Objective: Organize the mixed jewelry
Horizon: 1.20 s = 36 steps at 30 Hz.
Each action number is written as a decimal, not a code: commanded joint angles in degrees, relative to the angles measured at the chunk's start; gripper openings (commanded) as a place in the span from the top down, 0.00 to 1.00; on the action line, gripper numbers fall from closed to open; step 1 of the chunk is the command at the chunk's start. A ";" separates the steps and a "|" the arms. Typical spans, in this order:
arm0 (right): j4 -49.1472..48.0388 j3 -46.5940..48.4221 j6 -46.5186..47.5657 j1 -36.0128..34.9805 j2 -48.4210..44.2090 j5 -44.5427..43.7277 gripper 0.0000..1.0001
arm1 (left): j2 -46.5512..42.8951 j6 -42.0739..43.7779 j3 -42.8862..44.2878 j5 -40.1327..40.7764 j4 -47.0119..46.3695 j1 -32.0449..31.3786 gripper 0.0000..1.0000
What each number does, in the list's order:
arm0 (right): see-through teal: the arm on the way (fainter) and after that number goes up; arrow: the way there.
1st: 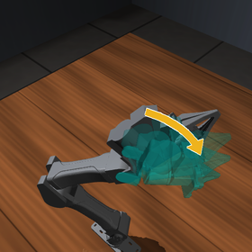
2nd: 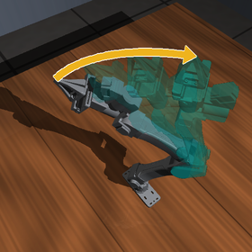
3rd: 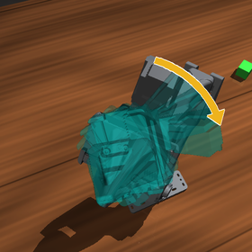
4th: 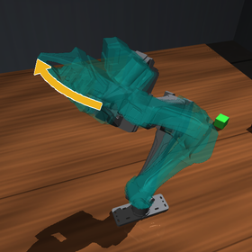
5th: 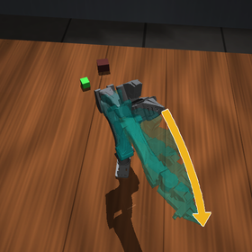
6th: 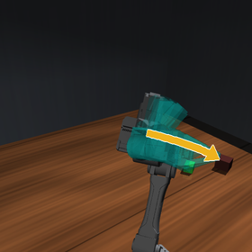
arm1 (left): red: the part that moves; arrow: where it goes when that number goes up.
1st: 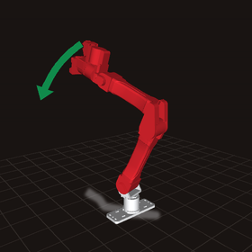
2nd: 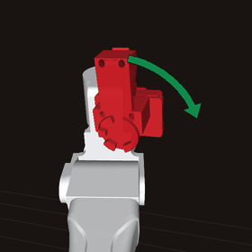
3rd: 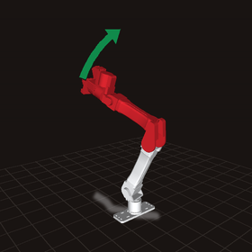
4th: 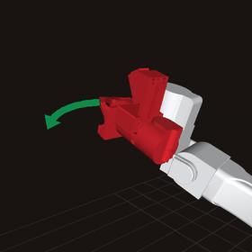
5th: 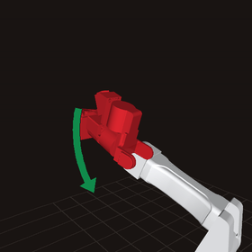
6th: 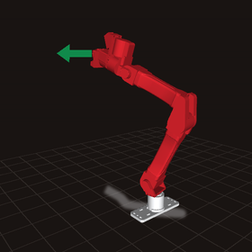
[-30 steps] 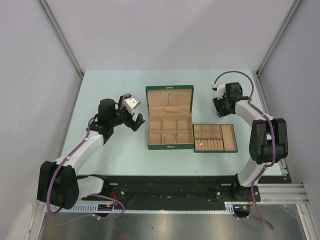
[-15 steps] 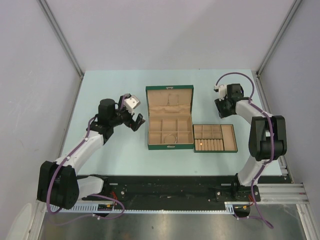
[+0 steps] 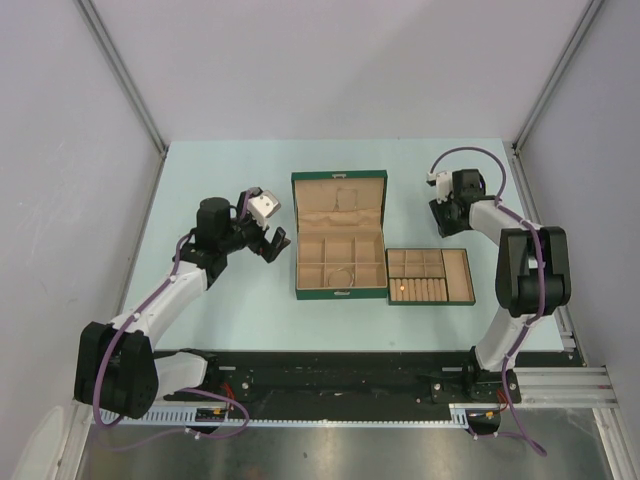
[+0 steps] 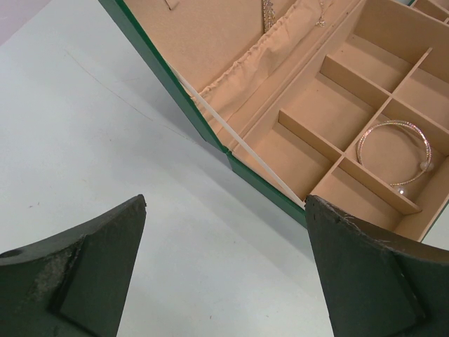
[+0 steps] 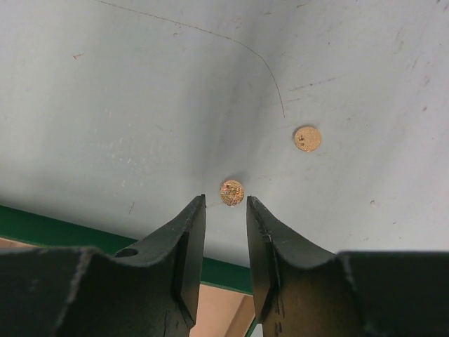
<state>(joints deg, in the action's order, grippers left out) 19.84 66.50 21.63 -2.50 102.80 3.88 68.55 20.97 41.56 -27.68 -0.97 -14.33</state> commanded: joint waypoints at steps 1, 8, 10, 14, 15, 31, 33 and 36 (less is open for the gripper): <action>-2.26 -0.05 0.87 0.22 1.17 -0.63 0.66 | -0.79 -1.37 -0.43 -1.59 -0.52 0.26 0.00; -2.61 -0.05 0.96 0.22 2.14 -1.07 0.65 | -0.70 -1.20 -0.34 -1.67 -0.43 0.26 0.00; -2.61 -0.05 0.96 0.22 2.31 -1.15 0.63 | -0.44 -1.28 -0.34 -1.67 -0.43 0.26 0.00; -2.78 -0.05 1.05 0.39 2.49 -1.51 0.61 | -0.44 -1.20 -0.34 -1.67 -0.43 0.26 0.00; -2.87 -0.05 1.14 0.39 2.49 -1.51 0.61 | -0.44 -1.28 -0.43 -1.67 -0.43 0.26 0.00; -2.96 -0.05 1.40 1.54 4.07 -0.54 0.64 | -0.44 -1.20 -0.34 -1.85 -0.17 0.18 0.00; -3.05 -0.05 1.40 1.54 4.33 -0.45 0.64 | -0.26 -1.28 -0.25 -1.85 -0.17 0.26 0.00; -3.05 -0.05 1.40 1.62 4.42 -0.19 0.65 | -0.26 -1.28 -0.25 -1.85 -0.17 0.26 0.00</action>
<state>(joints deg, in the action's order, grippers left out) 18.04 66.43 22.63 -1.26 106.41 3.36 68.58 20.97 41.56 -27.70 -0.75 -14.33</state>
